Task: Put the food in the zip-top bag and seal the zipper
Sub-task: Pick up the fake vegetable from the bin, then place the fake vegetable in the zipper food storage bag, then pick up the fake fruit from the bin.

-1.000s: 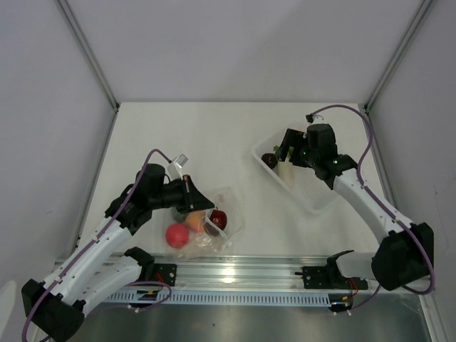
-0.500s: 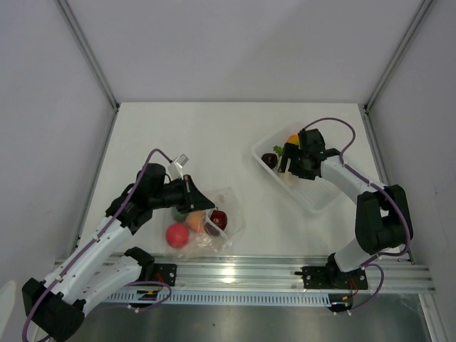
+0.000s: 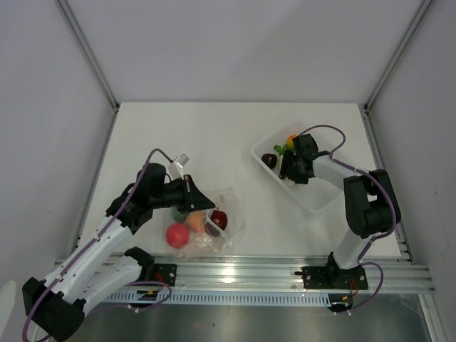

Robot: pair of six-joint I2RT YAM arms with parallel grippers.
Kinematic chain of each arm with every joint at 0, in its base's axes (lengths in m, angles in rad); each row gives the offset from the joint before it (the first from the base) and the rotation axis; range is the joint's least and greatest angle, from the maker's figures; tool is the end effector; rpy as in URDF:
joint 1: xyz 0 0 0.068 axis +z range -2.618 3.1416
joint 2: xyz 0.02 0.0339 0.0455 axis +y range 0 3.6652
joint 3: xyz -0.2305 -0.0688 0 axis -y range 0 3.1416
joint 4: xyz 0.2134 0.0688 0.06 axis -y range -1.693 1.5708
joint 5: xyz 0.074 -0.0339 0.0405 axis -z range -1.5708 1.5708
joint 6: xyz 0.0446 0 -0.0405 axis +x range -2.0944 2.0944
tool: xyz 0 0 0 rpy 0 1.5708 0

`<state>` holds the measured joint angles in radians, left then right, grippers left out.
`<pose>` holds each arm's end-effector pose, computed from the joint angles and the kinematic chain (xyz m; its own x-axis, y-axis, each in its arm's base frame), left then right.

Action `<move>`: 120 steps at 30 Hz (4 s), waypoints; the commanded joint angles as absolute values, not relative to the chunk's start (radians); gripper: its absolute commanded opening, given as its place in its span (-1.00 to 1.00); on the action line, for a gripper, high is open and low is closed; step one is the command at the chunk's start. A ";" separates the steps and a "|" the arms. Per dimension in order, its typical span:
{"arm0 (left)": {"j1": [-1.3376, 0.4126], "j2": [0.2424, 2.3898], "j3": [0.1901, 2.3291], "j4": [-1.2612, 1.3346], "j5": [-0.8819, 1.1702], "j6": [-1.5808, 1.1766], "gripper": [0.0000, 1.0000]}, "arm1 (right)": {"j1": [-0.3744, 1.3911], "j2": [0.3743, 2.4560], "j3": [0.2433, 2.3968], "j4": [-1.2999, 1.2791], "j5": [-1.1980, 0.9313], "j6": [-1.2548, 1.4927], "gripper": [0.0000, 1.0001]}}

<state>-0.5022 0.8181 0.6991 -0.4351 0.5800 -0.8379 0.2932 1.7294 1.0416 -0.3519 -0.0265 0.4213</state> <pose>0.1426 -0.1062 0.2574 -0.9114 -0.2088 -0.3546 0.1999 0.5287 -0.8250 0.3055 0.0935 0.1497 -0.8767 0.1624 -0.4528 0.0622 0.9717 0.2280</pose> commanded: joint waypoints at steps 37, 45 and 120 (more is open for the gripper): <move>-0.509 0.813 0.713 -0.417 0.586 -0.818 -0.99 | 0.909 1.114 0.904 -0.686 -0.319 0.419 -1.00; -0.509 0.807 0.683 -0.423 0.575 -0.813 -0.99 | 0.969 1.084 0.851 -0.732 -0.362 0.419 -1.00; -0.538 0.770 0.719 -0.443 0.578 -0.838 -0.99 | 0.453 1.247 1.040 -0.447 -0.051 0.498 0.76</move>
